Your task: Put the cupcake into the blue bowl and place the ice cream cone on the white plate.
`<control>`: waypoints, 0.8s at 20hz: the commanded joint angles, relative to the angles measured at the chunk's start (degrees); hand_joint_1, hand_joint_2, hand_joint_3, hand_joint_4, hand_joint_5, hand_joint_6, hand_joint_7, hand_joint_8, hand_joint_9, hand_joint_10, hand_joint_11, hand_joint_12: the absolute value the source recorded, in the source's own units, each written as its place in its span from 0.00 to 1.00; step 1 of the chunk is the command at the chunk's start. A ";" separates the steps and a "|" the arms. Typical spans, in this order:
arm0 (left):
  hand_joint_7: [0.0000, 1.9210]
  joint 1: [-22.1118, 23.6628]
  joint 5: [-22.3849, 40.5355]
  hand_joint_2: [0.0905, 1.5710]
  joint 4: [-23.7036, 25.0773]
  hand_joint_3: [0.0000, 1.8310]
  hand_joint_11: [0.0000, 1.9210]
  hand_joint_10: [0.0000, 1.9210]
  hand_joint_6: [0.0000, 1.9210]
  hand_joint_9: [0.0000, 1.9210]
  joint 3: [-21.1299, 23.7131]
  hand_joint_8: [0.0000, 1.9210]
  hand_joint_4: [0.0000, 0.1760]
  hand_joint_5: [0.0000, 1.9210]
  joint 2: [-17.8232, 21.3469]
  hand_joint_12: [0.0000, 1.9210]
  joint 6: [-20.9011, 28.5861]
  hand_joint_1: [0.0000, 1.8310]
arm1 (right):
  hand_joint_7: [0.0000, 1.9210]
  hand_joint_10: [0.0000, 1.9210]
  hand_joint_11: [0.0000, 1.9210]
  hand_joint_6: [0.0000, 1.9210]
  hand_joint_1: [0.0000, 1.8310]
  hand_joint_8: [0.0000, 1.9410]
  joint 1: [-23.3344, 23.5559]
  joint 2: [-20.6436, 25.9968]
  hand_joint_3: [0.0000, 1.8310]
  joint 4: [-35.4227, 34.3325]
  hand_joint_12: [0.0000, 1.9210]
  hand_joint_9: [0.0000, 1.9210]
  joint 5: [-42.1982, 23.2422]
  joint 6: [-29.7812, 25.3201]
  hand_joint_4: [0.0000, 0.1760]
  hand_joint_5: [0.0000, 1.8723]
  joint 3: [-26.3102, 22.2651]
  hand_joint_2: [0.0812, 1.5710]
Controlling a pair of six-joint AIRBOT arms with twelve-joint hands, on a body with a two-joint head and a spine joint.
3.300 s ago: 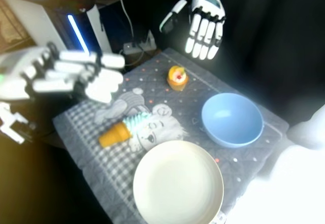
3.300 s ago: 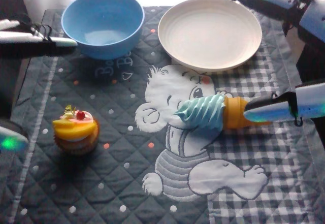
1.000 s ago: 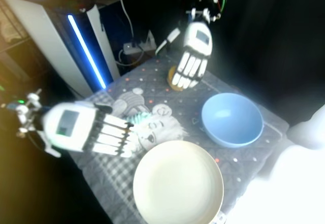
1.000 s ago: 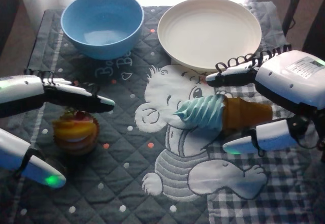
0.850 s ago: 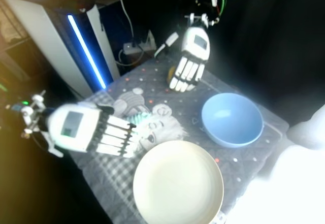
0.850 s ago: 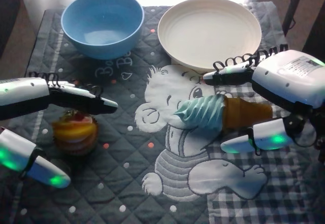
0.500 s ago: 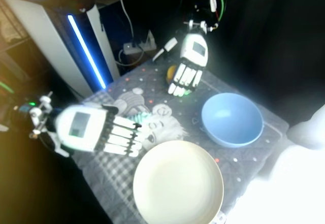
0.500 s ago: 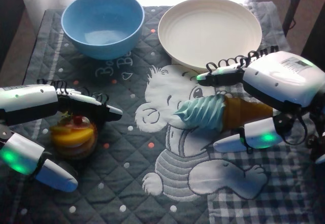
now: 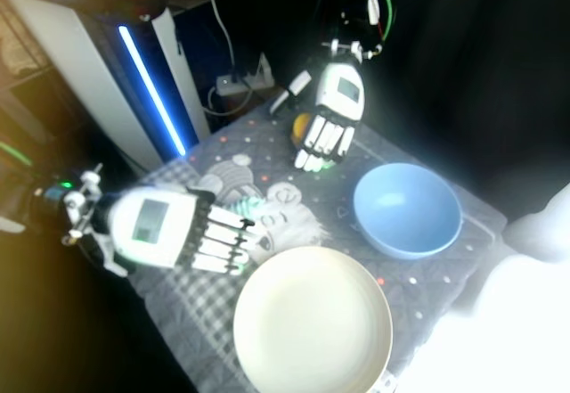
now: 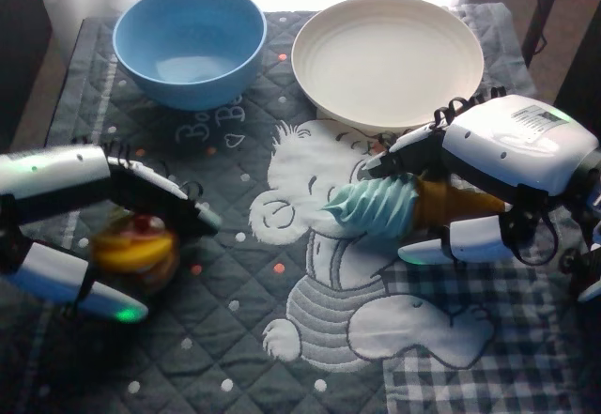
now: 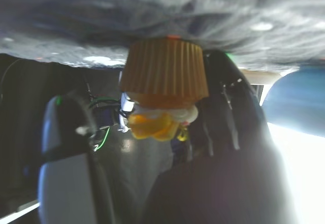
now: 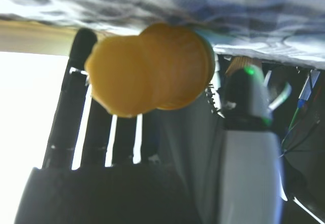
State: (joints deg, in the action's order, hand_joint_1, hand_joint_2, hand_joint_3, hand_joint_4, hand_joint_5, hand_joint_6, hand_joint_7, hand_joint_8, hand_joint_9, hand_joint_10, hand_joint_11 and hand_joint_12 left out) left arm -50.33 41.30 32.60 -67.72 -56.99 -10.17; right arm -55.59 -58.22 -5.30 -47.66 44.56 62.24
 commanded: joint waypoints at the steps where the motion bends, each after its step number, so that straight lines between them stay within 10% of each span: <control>1: 0.57 0.32 3.83 0.66 -0.83 0.00 0.41 0.54 0.45 0.52 0.07 0.36 0.00 0.54 -0.51 0.53 0.67 0.76 | 0.77 0.03 0.50 0.26 0.69 0.01 0.73 -0.23 0.00 -0.26 0.55 0.71 -5.79 -0.35 0.00 0.58 0.28 0.62; 4: 0.56 0.09 4.02 0.66 -0.86 0.00 0.41 0.54 0.47 0.52 0.03 0.36 0.00 0.55 -0.61 0.51 0.70 0.76 | 0.69 0.04 0.58 0.31 0.71 0.29 0.73 -0.44 0.00 -0.30 0.63 0.82 -5.79 -0.35 0.00 0.59 0.48 0.63; 13: 0.60 -0.61 7.22 0.65 -3.57 0.00 0.43 0.52 0.47 0.53 -0.34 0.27 0.00 0.56 -0.53 0.54 0.42 0.76 | 0.71 0.04 0.60 0.26 0.71 0.26 0.76 0.19 0.00 -0.18 0.59 0.83 -8.21 -0.50 0.00 0.61 -0.24 0.62; 16: 0.59 -0.20 11.06 0.65 -6.35 0.00 0.44 0.53 0.42 0.55 0.45 0.30 0.00 0.57 1.24 0.57 -1.50 0.76 | 0.63 0.35 0.54 0.34 0.71 0.42 0.82 2.91 0.00 -0.07 0.76 0.70 -14.16 -0.55 0.00 0.56 -2.49 0.65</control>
State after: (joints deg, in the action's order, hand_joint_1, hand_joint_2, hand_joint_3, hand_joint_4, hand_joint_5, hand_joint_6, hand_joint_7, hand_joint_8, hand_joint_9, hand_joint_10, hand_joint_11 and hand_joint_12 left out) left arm -51.05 45.06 28.60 -66.94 -55.68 -12.56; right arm -55.37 -55.18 -4.71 -52.23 44.51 59.29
